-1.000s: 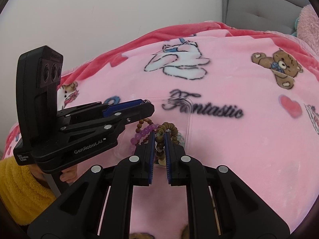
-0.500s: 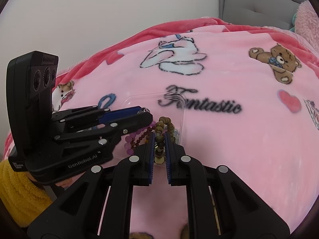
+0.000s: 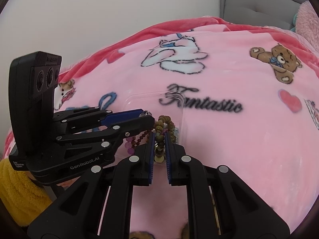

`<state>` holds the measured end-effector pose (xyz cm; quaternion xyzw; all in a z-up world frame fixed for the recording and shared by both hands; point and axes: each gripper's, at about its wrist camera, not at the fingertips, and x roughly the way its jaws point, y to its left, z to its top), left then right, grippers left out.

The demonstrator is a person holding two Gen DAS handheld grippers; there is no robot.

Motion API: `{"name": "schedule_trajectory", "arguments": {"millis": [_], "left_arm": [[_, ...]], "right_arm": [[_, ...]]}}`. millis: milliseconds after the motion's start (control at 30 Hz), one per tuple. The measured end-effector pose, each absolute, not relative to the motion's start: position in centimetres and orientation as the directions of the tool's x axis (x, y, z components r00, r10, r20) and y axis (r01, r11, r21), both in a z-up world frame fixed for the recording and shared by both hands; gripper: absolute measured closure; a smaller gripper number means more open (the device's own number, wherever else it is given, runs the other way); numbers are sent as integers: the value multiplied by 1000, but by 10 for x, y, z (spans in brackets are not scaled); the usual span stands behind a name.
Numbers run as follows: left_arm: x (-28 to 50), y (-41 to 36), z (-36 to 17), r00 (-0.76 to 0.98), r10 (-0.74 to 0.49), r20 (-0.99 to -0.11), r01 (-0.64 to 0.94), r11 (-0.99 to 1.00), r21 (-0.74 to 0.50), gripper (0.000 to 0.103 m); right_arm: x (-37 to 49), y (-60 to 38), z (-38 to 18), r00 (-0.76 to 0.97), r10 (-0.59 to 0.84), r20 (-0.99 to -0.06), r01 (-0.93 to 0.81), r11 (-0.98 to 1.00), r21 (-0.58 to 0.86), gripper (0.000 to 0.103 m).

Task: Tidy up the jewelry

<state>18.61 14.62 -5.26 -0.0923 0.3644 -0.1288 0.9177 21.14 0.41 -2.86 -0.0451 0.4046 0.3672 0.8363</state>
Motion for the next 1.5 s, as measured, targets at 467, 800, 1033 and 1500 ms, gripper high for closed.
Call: {"name": "schedule_trajectory", "arguments": {"millis": [467,800,1033,1500], "left_arm": [[184,154,-50,713,-308,-629,155,945,-287,77],[179,162,-44,722,-322,-612,148,937,-317,70],[157,165,-24,747,-343,-569,177,928,-327,38],[144,156,-7,757,-321,-569,204,944,-260,9]], "right_arm": [[211,-8,-21,405,609,-682,-647,718,256,91],[211,-18,-12,424,625,-656,-628,725,284,79],[207,-27,-5,427,628,-650,-627,724,288,57],[201,-42,-1,428,609,-667,-639,726,253,15]]}}
